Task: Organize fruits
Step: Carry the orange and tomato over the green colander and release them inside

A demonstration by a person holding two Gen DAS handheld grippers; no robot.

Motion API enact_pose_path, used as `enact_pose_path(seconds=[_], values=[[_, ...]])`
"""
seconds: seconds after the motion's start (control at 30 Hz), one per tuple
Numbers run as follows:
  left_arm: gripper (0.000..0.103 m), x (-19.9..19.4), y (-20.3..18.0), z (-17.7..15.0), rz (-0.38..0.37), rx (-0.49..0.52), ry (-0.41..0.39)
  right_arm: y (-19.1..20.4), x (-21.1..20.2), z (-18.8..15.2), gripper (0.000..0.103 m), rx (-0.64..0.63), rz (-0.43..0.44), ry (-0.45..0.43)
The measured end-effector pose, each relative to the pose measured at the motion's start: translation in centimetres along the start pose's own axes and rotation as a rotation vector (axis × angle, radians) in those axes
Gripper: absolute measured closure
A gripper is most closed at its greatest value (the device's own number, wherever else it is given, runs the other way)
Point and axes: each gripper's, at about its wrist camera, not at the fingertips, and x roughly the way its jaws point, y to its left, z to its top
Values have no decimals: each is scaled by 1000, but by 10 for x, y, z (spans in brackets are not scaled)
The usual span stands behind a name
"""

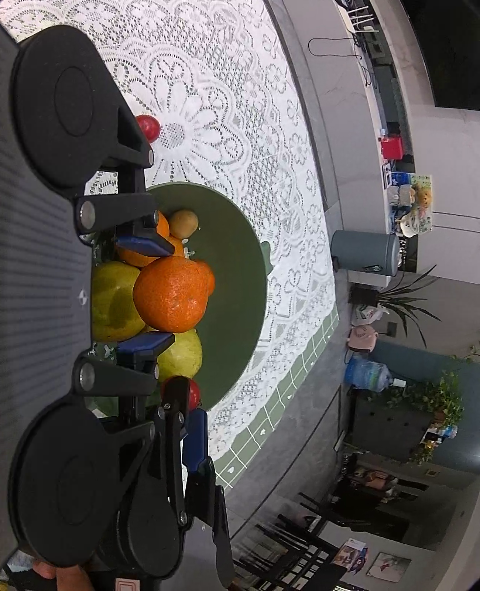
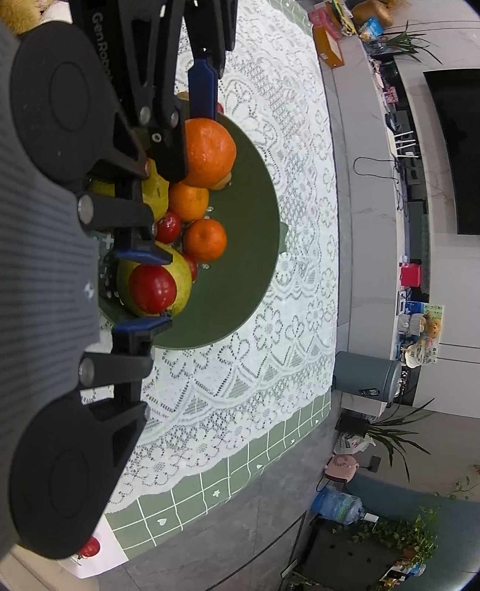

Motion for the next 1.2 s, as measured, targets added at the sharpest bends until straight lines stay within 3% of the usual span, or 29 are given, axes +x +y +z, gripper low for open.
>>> enact_pose_path(seconds=[0.4,0.77,1.2], values=[[53,18,4,-2,12,7,61,0,12,3,76,0,-4,53],[52,16,4,-3,14,4,64,-2,12,3,74,11,-6,50],[44,-23,3,5,33,-8,-48,-5,-7,-1,44,41,-23,-54]])
